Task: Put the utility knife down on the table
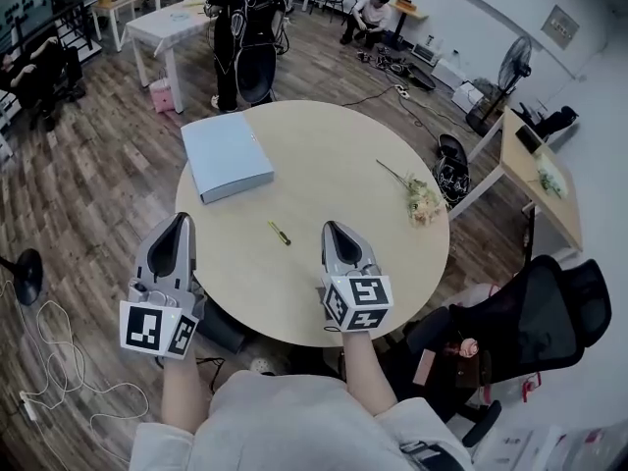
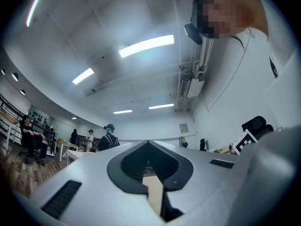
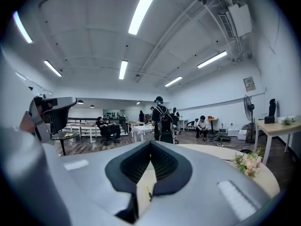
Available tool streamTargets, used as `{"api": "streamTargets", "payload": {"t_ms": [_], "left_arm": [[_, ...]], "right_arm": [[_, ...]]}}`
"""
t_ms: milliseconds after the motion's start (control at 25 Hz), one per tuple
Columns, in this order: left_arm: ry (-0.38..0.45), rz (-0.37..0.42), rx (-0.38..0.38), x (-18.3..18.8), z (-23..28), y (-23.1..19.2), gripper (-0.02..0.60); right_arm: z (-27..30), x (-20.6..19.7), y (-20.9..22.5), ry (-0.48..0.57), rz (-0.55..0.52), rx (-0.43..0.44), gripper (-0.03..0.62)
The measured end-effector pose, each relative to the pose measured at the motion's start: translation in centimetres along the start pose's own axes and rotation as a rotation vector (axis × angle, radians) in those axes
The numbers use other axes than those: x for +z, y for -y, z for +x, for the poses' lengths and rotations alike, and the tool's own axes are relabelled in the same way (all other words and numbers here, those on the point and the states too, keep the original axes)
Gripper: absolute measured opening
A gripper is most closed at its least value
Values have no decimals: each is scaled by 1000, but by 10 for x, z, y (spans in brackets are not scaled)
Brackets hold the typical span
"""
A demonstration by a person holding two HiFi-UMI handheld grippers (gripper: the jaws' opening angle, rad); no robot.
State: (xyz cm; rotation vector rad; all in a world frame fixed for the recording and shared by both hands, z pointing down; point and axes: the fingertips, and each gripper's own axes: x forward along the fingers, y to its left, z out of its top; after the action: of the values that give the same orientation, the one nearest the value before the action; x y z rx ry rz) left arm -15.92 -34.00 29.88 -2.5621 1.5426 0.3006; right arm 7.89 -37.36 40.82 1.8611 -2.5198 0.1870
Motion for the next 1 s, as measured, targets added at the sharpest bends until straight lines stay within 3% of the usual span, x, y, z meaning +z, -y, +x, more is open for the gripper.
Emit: {"api": "streamTargets", "payload": {"t_ms": [520,1000], "left_arm": [[45,-20,-55,17,-8,7,8],[72,-22,-69,26,-10,24,8]], "right_arm": [[-55,55,-10,140,-48,-68,11],[-90,69,-5,193,-82,-95,11]]}}
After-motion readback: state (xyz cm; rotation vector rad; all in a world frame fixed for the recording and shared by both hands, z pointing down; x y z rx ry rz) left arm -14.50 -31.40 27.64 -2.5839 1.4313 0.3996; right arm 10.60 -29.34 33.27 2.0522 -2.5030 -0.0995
